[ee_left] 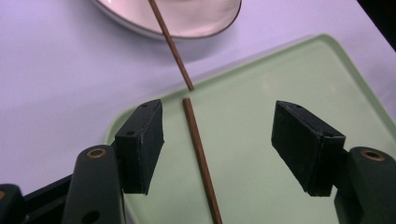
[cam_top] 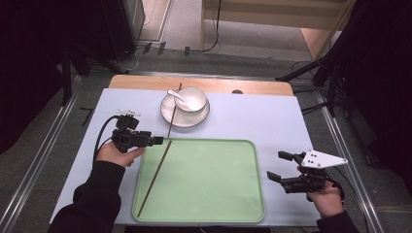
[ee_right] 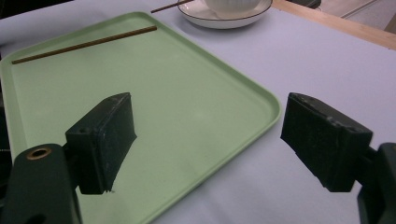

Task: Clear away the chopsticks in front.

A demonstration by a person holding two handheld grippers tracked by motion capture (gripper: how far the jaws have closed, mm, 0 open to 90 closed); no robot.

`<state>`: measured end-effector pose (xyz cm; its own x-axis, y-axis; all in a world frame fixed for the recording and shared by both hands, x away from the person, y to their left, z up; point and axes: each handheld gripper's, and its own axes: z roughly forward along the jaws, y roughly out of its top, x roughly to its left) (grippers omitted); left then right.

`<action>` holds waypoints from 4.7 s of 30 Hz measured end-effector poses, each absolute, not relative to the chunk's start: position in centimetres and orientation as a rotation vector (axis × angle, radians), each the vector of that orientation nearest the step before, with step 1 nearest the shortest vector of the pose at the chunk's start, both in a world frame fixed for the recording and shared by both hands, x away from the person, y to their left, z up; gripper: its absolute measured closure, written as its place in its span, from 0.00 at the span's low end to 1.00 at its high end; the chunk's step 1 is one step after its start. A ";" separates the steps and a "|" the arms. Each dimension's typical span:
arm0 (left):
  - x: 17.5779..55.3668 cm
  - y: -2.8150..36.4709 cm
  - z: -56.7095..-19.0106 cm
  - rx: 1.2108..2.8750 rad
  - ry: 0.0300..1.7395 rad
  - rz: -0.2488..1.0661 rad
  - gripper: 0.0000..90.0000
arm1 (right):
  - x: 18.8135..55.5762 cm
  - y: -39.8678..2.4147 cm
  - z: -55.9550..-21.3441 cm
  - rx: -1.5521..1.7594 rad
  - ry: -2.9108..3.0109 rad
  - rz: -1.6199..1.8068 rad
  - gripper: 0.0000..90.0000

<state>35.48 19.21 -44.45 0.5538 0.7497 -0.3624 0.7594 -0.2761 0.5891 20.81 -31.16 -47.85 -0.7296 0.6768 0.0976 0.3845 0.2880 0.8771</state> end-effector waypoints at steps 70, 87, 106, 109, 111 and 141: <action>48.0 13.9 -49.5 2.032 1.500 0.044 0.94 | 20.1 -31.7 -47.6 0.953 2.250 1.474 0.19; 47.6 17.1 -46.8 1.943 1.552 0.060 0.96 | 20.1 -31.8 -47.8 0.975 2.253 1.437 0.19; 40.9 22.1 -45.1 1.902 1.514 0.069 0.96 | 20.2 -31.7 -47.9 0.988 2.257 1.424 0.20; 39.5 22.4 -45.3 1.905 1.506 0.059 0.96 | 20.2 -31.7 -47.9 0.986 2.260 1.422 0.20; 38.5 22.7 -45.3 1.896 1.499 0.051 0.96 | 20.2 -31.7 -48.0 0.988 2.261 1.420 0.20; 27.6 20.8 -45.7 1.926 1.436 0.016 0.96 | 20.8 -31.1 -47.9 0.960 2.276 1.426 0.20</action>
<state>27.55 20.80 -45.68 0.3786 0.8379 -0.3932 0.8288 -0.1178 0.5470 20.80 -31.10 -47.86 -0.7366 0.6687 0.1016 0.3831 0.2888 0.8774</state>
